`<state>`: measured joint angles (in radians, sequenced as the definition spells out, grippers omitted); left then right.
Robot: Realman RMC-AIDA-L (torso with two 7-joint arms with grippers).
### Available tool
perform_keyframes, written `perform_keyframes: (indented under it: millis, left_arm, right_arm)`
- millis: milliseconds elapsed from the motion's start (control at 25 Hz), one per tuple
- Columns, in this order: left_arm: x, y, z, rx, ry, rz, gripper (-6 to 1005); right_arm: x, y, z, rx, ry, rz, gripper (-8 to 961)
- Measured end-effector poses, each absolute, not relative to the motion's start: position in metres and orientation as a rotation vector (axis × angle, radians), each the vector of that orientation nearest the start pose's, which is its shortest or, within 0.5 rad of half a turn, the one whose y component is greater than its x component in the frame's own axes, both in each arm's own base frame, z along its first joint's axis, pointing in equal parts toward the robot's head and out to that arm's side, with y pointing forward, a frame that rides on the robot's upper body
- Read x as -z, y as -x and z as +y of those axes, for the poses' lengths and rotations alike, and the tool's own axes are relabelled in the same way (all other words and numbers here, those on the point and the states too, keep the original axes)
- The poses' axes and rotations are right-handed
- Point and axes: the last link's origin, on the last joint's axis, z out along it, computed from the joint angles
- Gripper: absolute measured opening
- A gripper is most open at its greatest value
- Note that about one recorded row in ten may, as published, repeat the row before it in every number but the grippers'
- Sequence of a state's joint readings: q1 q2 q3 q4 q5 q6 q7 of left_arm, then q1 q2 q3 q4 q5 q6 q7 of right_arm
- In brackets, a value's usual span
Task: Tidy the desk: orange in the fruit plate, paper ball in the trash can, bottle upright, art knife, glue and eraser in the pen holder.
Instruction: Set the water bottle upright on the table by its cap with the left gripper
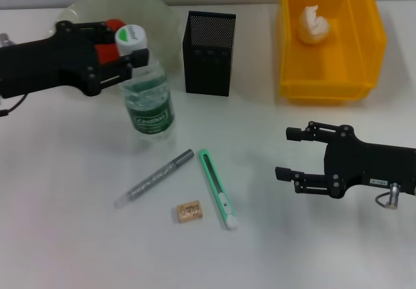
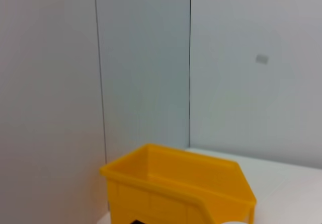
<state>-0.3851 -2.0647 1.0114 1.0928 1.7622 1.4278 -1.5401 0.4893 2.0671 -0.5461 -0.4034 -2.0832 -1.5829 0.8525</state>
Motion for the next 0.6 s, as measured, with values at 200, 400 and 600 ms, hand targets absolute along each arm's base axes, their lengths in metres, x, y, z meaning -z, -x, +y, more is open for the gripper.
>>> perform_keyframes:
  millis: [200,400,600]
  left_arm:
    - [-0.062,0.250,0.324,0.782,2.516,-0.328,458]
    - [-0.066,0.265,0.319,0.809,2.460,-0.344,460]
    - [-0.067,0.273,0.318,0.810,2.434,-0.362,461]
  right_arm:
    - [0.033,-0.291,0.287,-0.729,2.732,0.265,754]
    - [0.033,-0.291,0.287,-0.729,2.733,0.265,753]
    - [0.034,-0.291,0.286,-0.729,2.734,0.267,753]
